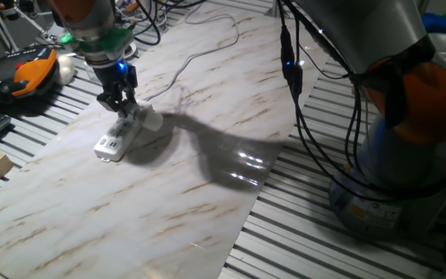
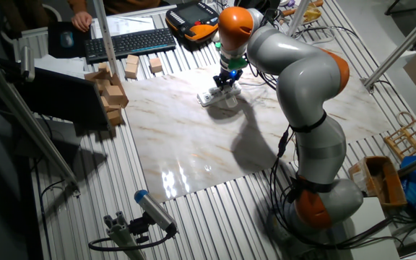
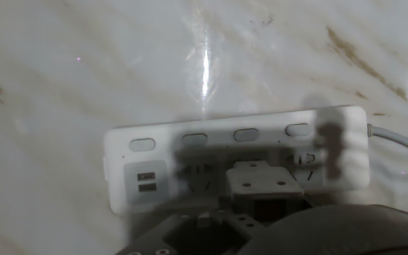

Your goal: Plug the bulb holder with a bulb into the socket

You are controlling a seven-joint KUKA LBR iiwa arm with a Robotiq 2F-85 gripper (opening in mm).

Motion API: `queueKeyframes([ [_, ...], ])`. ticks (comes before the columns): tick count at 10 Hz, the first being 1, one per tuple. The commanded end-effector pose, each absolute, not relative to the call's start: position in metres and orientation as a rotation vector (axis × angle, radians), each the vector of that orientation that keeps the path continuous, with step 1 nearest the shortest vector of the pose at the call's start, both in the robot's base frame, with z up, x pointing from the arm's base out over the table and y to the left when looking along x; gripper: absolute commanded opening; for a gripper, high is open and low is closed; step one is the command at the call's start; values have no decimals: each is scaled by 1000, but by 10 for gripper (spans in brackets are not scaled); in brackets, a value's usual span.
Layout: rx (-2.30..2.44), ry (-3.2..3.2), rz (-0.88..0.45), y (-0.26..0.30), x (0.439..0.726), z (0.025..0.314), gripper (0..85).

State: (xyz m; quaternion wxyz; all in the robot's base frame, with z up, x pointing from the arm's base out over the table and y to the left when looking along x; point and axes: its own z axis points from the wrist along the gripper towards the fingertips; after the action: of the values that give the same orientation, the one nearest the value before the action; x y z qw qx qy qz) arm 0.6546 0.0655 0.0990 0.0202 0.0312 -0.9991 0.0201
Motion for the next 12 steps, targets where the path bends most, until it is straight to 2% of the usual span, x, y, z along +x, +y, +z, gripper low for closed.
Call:
queueKeyframes([
  [1, 94, -3096, 62, 66, 655, 96, 0],
  [8, 88, -3098, 51, 67, 662, 82, 0],
  [12, 114, -3108, 70, 67, 662, 83, 0],
])
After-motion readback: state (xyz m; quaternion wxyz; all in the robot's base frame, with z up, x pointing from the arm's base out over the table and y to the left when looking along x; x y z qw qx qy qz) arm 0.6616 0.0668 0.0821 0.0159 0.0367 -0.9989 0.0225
